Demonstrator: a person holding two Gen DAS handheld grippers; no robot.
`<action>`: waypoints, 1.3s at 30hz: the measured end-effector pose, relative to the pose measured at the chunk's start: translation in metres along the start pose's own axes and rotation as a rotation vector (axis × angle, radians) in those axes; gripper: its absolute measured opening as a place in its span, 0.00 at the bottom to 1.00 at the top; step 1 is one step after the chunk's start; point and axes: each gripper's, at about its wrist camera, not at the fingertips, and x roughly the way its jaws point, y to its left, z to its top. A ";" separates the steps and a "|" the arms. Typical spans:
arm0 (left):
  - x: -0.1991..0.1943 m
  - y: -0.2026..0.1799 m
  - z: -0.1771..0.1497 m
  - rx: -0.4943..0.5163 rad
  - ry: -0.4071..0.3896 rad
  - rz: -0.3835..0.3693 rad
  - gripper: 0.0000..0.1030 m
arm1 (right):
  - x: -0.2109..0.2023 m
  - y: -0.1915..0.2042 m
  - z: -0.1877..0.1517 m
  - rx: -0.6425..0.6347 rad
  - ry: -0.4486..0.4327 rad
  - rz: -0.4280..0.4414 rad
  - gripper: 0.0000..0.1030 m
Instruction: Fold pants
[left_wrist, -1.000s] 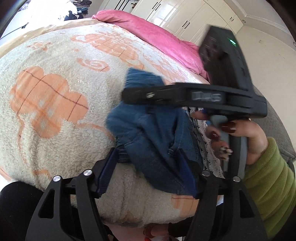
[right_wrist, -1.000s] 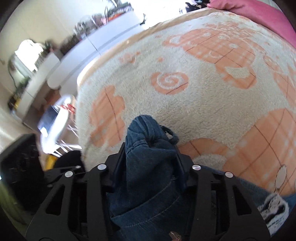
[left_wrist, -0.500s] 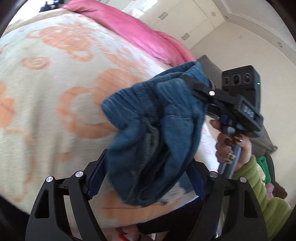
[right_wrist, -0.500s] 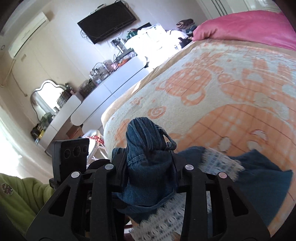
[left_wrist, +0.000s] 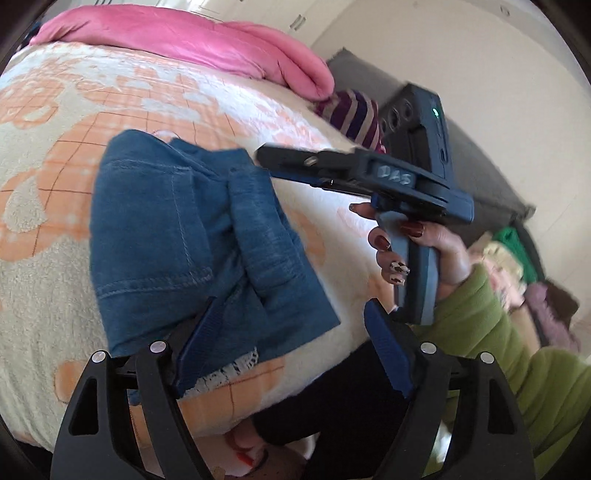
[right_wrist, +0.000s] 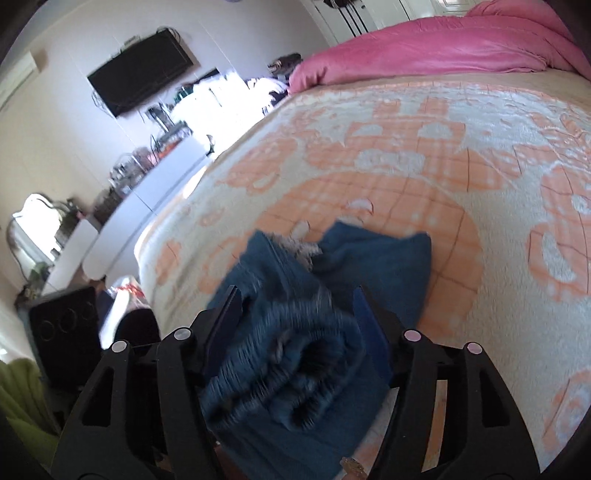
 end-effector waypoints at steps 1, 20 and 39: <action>0.003 -0.001 0.000 0.010 0.007 0.015 0.76 | 0.007 0.000 -0.003 -0.015 0.036 -0.070 0.55; -0.041 0.014 0.007 0.041 -0.070 0.153 0.82 | -0.077 0.044 -0.036 -0.130 -0.183 -0.223 0.84; -0.035 0.049 0.058 0.012 -0.104 0.153 0.76 | -0.037 0.154 -0.109 -0.521 -0.060 -0.127 0.68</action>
